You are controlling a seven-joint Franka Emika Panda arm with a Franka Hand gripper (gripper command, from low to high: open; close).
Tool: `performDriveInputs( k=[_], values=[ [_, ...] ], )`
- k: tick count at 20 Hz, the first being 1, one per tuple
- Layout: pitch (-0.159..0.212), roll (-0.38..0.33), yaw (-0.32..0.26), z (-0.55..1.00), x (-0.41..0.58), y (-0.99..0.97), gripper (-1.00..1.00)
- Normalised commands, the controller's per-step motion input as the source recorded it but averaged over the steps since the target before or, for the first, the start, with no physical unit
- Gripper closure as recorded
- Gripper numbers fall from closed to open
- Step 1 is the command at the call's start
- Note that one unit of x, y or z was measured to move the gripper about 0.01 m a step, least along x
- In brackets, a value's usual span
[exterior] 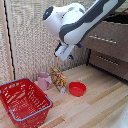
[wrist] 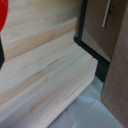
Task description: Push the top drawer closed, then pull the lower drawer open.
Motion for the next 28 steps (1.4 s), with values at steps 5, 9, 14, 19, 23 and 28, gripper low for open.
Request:
performDriveInputs(
  k=[5, 9, 14, 19, 23, 28],
  values=[
    [0.0, -0.366, 0.149, 0.0, 0.037, 0.0, -1.0],
    [0.0, -0.363, 0.147, 0.01, 0.057, 0.0, -1.0],
    [0.0, -0.314, 0.149, 0.21, 0.092, 0.0, -1.0],
    [0.0, -0.297, 0.147, 0.29, 0.074, 0.0, -1.0],
    [0.0, -0.288, 0.121, 0.37, -0.023, 0.01, -1.0],
    [-0.018, -0.204, 0.088, 0.09, -0.123, -0.28, -1.0]
  ],
)
